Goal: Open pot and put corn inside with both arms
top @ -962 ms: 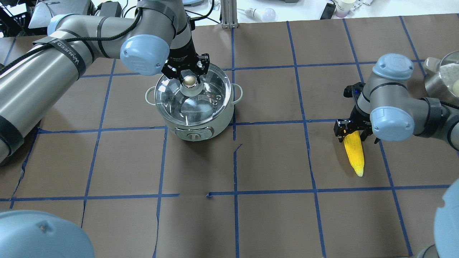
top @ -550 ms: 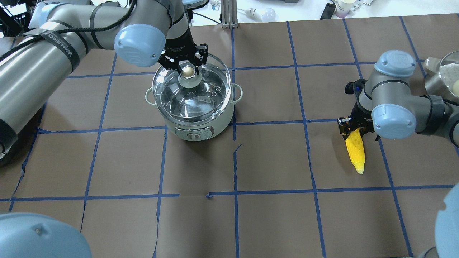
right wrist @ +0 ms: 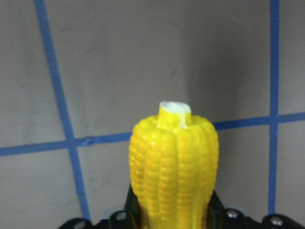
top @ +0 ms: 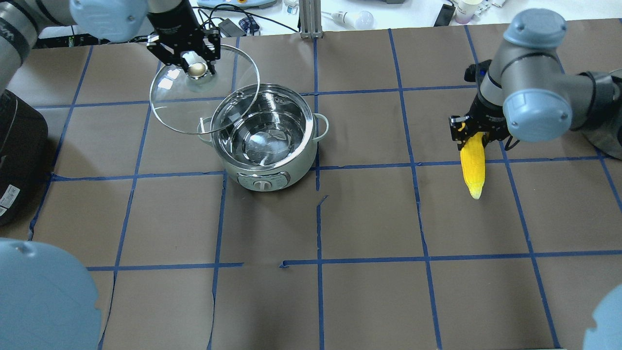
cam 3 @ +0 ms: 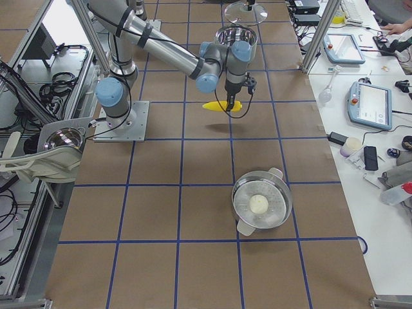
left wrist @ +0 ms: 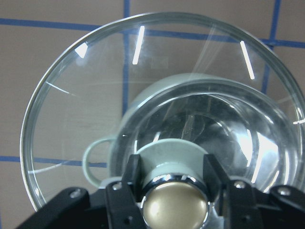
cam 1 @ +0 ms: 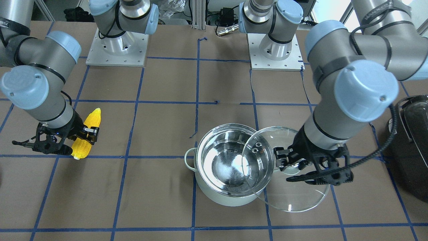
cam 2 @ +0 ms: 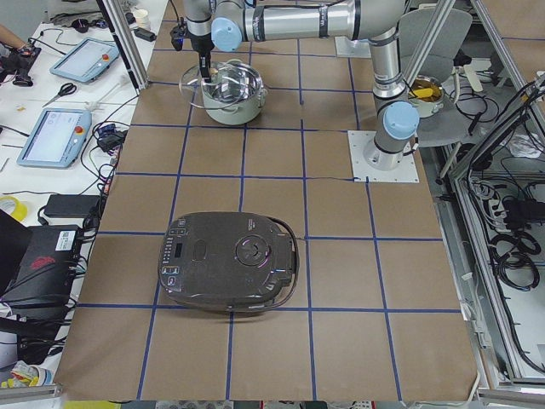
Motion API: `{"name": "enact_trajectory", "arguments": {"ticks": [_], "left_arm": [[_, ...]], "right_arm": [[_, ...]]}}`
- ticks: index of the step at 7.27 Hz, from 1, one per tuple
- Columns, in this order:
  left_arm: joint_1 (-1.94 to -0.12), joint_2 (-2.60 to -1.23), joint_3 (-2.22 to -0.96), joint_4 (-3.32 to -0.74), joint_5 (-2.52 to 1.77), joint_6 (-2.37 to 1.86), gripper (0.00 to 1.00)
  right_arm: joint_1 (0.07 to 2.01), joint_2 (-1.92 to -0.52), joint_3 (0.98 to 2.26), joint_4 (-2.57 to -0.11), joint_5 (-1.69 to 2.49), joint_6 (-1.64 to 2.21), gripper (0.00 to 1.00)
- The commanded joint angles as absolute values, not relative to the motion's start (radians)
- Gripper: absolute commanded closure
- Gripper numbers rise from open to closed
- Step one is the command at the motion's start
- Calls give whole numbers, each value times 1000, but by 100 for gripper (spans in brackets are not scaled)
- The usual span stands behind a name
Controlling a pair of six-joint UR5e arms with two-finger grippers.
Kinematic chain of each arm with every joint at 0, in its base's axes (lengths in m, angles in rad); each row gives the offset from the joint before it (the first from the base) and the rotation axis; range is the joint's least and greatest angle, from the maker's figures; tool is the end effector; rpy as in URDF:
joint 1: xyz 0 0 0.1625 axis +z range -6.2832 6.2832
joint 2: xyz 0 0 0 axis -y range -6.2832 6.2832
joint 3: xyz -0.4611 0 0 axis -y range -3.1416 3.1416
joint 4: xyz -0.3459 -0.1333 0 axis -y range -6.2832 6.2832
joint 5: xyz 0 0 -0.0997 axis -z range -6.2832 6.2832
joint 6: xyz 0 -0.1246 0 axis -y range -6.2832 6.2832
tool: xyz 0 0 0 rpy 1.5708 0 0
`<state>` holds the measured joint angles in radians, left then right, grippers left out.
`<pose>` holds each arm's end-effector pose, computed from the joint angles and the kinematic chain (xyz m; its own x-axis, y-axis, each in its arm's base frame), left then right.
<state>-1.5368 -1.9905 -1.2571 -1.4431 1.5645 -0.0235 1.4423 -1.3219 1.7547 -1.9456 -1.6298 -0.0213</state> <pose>-0.1124 -0.6384 0.4246 -0.9983 -0.0573 0.0068 -0.0575 0.9981 -0.0215 0.0583 -0.5318 0.3344 -0.9930 0.1034 0.0576 0.1068 0.9925 0.0592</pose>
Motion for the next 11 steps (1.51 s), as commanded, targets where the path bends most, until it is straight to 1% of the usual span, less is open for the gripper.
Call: {"name": "enact_trajectory", "arguments": {"ticks": [1,2,3,5,6,7,8,11], "left_arm": [[-1369,-1991,-1322,-1436,1568,199,100],[-1300,-1991,-1383,-1367,1566,300,100],[-1243,-1987,-1481,-1294,1568,349,100],[-1209,-1962,-1700,-1032,1566,354,100],[-1192,-1957,-1762,-967,1566,353,100],[-1189,-1959,-1790,-963,1560,351,100],[-1181,-1962,-1810,-941,1563,351,100],[-1180,-1986,-1821,-923,1568,351,100]], "right_arm": [[1612,-1301,1474,-1700,-1621,151,100],[1682,-1284,1412,-1694,-1621,173,100],[1769,-1244,1363,-1706,-1623,245,100],[1908,-1099,1197,-1717,-1621,284,100],[1974,-1019,1108,-1720,-1621,316,100],[2017,-940,1029,-1721,-1621,324,100],[2025,-892,982,-1726,-1583,325,100],[2028,-821,977,-1762,-1469,301,100]]}}
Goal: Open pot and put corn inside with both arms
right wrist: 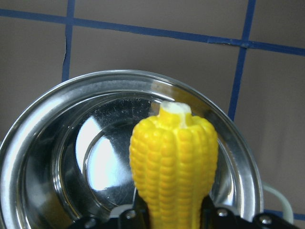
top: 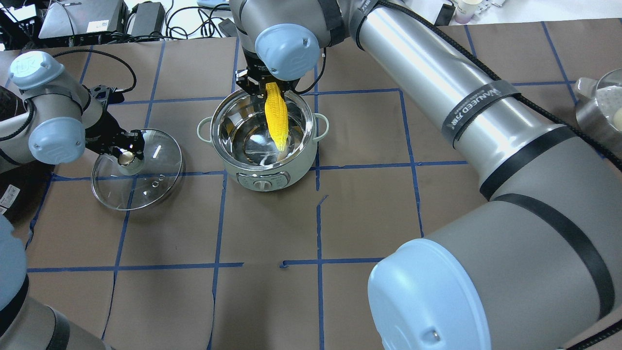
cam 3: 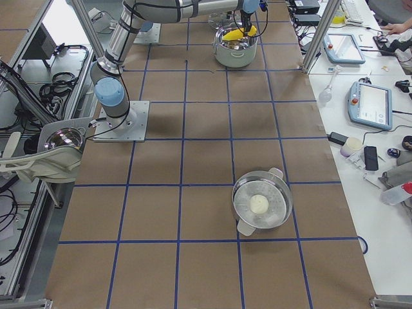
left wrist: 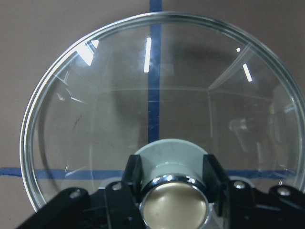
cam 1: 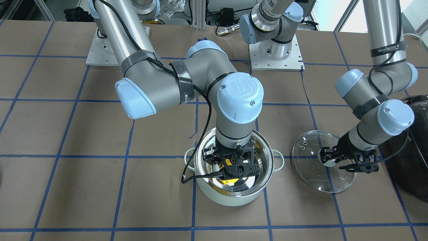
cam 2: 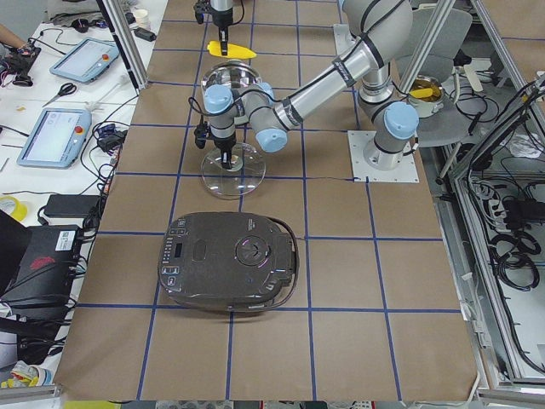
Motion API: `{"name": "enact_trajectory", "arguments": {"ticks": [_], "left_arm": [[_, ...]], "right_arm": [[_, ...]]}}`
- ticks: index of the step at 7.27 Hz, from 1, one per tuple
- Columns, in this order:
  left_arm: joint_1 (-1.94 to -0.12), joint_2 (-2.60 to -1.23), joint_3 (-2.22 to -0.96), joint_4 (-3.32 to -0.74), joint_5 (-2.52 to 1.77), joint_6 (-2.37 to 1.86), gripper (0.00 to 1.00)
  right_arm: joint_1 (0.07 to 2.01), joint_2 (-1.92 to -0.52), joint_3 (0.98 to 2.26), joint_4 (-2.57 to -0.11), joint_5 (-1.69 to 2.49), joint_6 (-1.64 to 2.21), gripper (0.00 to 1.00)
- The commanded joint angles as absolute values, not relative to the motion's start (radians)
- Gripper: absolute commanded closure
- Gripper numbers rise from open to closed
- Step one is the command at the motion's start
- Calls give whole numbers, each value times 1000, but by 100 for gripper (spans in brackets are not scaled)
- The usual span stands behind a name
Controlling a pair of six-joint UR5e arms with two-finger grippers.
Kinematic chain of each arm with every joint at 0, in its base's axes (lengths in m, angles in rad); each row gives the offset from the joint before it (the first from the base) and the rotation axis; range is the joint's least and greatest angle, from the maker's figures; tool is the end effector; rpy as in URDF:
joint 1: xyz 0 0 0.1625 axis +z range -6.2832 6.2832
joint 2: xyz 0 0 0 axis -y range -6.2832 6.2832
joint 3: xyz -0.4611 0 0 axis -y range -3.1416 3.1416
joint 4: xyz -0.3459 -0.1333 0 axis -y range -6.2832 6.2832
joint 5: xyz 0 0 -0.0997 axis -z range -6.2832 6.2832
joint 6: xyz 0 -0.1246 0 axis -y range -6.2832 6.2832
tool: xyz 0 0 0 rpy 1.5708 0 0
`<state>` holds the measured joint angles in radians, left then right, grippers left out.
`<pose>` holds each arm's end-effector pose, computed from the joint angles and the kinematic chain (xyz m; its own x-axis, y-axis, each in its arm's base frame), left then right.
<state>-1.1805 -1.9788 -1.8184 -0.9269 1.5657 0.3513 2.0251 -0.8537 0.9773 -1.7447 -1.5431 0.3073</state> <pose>0.0874 -0.5646 0.2491 -0.9992 -0.0391 0.0088 -0.0390 0.9992 0.0092 0.4529 -0.6158 0.3480 -0.9881 -0.1479 -0.0416 -0.1462 0.9885 -0.0396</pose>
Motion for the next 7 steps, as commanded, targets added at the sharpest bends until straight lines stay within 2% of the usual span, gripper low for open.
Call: {"name": "enact_trajectory", "arguments": {"ticks": [1,2,4,7], "left_arm": [[-1180,-1988,-1815,-923,1566,354,81],[-1180,-1987,-1806,-928,1566,371,1],[-1186,-1961,-1783,-960,1569,376,0],[-1236,-1863,-1556,-1365,1566,367,0]], "right_arm": [[2028,-819,986,-1764,-1468,251,86],[2028,-828,1003,-1791,-1468,230,1],[2028,-847,1022,-1804,-1469,258,0],[2023,-897,1028,-1792,-1555,244,0]]}}
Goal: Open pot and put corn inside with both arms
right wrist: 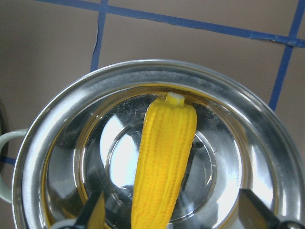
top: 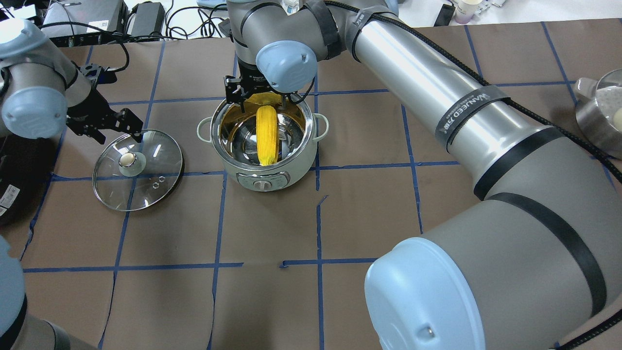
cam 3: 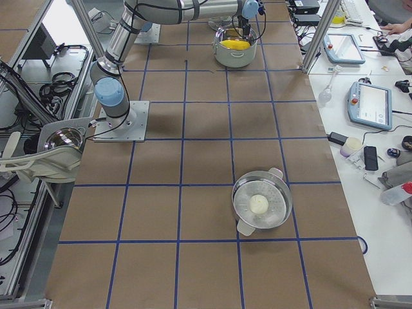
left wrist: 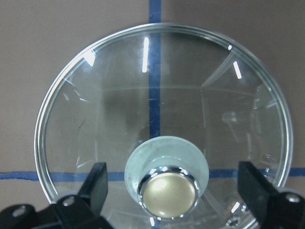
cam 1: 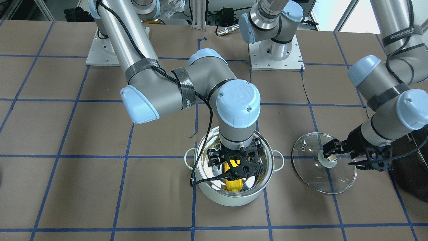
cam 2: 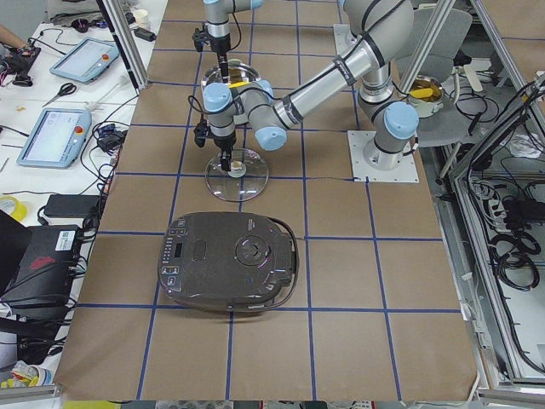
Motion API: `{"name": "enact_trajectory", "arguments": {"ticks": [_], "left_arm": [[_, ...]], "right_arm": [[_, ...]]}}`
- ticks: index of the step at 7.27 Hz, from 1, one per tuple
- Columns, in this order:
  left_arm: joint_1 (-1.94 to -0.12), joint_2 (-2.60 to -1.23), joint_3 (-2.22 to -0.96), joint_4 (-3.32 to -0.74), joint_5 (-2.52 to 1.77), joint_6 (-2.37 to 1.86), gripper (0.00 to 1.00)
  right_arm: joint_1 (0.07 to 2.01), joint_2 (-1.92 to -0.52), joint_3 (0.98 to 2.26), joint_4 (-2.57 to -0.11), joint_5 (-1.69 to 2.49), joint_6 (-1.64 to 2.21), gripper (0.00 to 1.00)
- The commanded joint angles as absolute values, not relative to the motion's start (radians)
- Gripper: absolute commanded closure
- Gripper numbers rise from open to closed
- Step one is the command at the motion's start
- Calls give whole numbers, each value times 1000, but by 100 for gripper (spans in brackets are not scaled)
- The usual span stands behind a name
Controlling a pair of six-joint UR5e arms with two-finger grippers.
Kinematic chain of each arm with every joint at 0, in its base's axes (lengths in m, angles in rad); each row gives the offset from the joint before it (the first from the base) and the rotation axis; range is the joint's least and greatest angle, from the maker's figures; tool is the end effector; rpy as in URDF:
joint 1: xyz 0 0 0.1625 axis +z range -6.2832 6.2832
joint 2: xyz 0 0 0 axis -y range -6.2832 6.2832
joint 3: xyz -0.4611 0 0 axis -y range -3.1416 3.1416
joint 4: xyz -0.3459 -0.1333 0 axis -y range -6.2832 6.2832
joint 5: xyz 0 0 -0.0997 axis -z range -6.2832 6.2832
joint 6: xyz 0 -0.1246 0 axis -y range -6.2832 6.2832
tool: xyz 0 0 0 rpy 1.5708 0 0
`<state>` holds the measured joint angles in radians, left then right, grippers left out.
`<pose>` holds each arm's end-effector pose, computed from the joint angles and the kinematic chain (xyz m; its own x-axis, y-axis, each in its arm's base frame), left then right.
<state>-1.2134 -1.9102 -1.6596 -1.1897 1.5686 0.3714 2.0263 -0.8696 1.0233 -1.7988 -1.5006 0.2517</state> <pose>0.0714 -0.5731 0.3245 -0.9997 0.0135 0.0191 0.0144 0.9990 0.0431 0.4566 -0.6092 0.3453 -0.9746 -0.2065 -0.0862 -0.2023 0.9778 -0.0545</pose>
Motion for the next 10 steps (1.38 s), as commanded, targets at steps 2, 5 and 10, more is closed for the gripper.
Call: {"name": "enact_trajectory", "arguments": {"ticks": [2,5,10], "left_arm": [[-1339,-1768,-1519,-1434,1560,300,0],[-1559,-1659,-1513,-1494,1571,-95,0],[-1624,-1559,-1512,-1606,1597,-144,0]], "right_arm": [[1924,-975,1037,-1719,-1562,244,0],[1710,-1153,1208,-1626,-1571,220,0],[1499,-1509,1589,-1619,-1600,52,0]]}}
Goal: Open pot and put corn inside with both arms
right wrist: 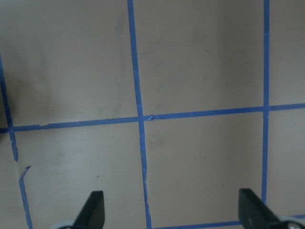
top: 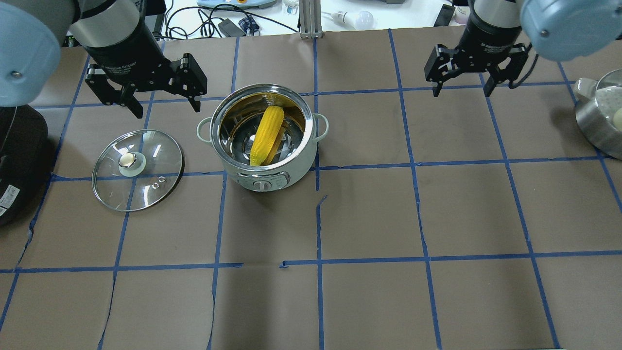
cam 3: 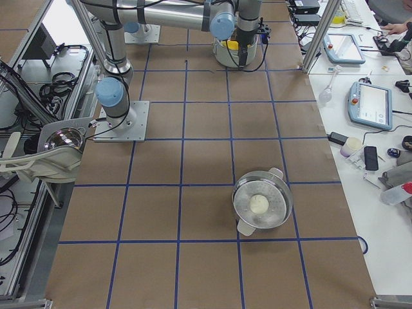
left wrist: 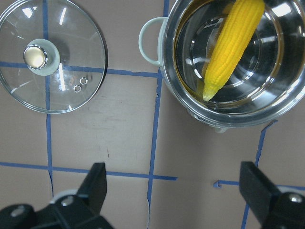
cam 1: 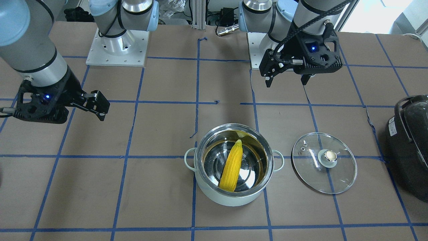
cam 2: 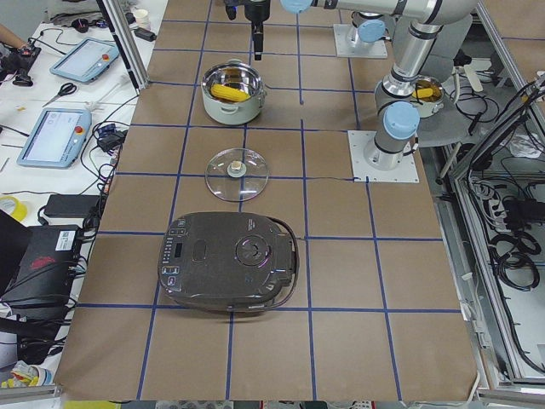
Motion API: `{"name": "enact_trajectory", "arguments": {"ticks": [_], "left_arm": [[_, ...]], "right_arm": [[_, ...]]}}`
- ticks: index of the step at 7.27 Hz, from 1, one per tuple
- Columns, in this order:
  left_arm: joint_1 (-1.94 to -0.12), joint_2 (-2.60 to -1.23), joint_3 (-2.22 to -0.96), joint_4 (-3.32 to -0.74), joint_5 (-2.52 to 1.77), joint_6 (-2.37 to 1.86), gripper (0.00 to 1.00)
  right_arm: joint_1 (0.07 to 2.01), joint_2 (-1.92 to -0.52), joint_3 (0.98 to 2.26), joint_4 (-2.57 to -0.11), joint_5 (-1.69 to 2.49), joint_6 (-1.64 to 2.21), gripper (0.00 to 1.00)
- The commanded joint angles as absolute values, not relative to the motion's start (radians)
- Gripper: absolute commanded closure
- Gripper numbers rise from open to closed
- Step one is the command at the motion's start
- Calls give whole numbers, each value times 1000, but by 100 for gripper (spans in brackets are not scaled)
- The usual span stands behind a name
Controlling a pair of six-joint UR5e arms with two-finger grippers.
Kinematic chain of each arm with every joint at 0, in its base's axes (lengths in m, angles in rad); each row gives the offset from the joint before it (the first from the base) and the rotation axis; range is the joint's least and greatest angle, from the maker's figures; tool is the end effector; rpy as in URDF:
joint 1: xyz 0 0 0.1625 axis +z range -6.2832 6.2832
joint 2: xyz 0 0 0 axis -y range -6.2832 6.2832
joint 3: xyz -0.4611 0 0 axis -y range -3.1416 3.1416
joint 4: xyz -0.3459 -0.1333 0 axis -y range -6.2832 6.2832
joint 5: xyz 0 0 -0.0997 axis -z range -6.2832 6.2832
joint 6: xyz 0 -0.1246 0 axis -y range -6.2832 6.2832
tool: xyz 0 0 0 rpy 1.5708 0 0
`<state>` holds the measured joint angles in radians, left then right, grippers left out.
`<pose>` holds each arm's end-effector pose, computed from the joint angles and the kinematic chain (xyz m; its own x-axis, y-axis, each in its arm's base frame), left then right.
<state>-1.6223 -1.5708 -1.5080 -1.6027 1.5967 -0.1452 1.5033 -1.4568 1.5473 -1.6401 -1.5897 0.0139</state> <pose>-0.1530 -0.4414 0.5239 -0.9953 -0.0943 -0.0211 -0.0935 0.9950 -0.0343 0.0973 -0.5017 0.4627 -0.9965 0.0809 0.0192 0.0813 0.9965 0.0209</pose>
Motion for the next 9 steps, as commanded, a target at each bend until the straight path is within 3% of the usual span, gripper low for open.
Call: {"name": "enact_trajectory", "arguments": {"ticks": [1,9], "left_arm": [[-1624,-1554,-1516,-1606,1595,-141,0],[-1626,-1548,-1525,-1608,1594,-138,0]], "right_arm": [[1511,-1532,1589,-1600,-1598,75,0],[1597,-1574,1591,-1543,-1566,72,0]]}}
